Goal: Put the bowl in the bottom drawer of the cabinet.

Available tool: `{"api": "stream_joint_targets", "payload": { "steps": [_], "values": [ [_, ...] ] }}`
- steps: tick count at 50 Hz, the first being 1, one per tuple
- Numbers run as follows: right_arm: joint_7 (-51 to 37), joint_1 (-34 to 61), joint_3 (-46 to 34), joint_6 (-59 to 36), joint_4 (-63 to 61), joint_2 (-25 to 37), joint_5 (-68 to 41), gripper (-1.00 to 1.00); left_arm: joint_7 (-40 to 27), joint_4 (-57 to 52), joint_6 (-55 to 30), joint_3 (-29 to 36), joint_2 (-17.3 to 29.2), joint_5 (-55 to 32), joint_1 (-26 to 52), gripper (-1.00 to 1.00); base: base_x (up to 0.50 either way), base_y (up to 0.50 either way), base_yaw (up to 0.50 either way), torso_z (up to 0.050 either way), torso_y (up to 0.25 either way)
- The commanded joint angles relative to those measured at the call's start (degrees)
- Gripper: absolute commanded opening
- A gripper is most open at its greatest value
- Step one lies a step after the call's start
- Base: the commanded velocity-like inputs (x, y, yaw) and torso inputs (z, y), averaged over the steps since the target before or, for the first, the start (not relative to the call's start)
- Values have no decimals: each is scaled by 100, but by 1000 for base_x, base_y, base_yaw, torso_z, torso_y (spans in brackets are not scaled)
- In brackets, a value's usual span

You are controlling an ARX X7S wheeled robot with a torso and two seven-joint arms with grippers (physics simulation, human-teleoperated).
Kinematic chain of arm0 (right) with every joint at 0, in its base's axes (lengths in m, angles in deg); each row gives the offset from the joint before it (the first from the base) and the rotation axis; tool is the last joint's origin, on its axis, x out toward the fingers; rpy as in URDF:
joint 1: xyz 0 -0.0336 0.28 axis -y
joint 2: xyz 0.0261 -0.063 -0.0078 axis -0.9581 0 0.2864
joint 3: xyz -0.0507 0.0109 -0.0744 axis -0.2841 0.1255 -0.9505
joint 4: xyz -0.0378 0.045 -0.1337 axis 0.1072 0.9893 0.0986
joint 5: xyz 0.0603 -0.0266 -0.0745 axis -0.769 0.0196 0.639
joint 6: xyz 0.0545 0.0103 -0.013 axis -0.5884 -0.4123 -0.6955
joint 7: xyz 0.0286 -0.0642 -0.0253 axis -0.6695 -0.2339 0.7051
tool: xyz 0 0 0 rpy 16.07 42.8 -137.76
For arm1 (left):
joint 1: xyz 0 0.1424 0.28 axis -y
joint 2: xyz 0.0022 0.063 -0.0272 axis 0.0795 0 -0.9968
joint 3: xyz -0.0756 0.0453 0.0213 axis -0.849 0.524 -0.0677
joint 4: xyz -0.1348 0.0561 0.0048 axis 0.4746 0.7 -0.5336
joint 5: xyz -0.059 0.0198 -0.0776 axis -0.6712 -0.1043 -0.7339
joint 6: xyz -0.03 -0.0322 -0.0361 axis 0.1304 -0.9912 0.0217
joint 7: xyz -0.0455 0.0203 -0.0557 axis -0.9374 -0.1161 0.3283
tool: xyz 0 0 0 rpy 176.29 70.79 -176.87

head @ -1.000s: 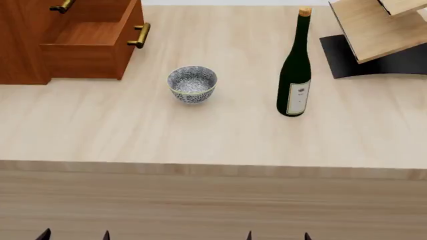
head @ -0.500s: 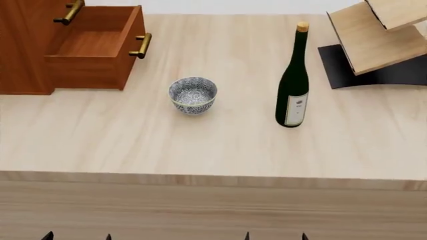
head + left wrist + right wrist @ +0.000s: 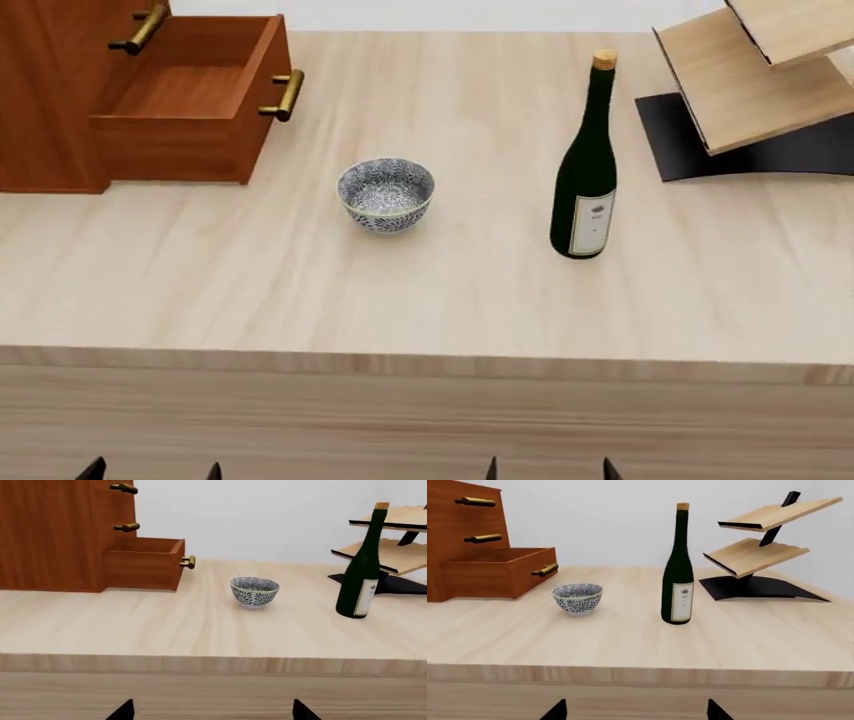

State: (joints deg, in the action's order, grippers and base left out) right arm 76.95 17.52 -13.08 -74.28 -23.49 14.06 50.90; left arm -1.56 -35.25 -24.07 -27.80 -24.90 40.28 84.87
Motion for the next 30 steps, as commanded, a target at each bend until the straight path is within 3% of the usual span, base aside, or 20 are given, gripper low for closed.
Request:
{"api": "stream_joint_targets", "payload": {
  "steps": [1,30],
  "values": [
    [-150,10,-48,-277,-417,116,20,100,-123,-436,-278,29,117,-91,27,100,0,0,0,0,0],
    [-381,623,-56,-1884,-1922,477,44,100,-588,-2704,-2086,-500,965,-414,1234,100,0,0,0,0,0]
  ]
}}
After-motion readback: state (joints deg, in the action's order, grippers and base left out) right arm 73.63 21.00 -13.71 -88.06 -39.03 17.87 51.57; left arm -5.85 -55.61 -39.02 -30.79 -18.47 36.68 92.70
